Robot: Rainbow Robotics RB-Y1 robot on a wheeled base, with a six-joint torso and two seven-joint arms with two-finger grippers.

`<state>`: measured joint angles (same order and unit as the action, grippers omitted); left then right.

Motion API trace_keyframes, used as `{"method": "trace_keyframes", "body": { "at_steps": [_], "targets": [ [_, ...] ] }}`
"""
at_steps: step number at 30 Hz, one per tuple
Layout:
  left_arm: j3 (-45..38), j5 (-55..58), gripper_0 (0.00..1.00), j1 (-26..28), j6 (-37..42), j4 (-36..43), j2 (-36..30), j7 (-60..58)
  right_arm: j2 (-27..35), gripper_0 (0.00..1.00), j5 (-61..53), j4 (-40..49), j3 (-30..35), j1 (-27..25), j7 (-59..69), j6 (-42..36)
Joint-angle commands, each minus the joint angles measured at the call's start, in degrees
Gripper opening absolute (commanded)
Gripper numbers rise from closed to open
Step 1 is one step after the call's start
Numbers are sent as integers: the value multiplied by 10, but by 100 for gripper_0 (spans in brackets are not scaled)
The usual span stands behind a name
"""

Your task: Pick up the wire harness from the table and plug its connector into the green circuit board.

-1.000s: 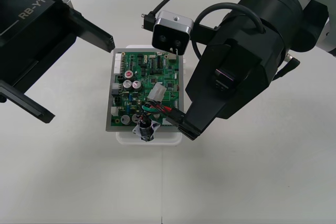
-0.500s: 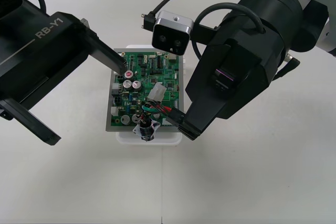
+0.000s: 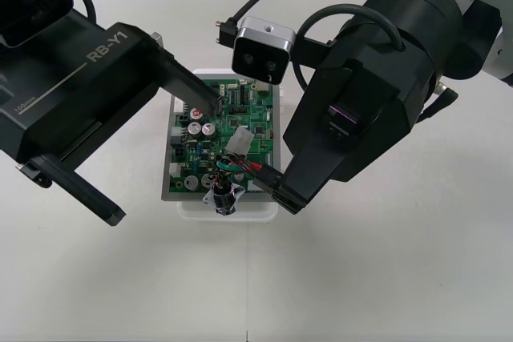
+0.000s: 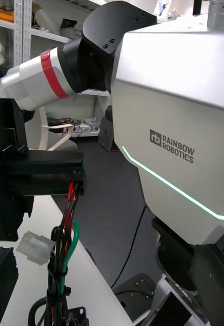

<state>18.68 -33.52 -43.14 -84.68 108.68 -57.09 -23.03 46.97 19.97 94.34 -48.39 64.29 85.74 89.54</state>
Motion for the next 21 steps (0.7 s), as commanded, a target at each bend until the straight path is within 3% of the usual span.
{"method": "trace_keyframes", "body": {
  "at_steps": [1,21],
  "targets": [
    [2,-9,100,-25,51,26,13,-37,-10,0,-4,12,-7,23,17,5],
    [2,-35,100,-36,89,47,48,-85,-10,0,-4,12,-7,22,13,5]
  ]
}}
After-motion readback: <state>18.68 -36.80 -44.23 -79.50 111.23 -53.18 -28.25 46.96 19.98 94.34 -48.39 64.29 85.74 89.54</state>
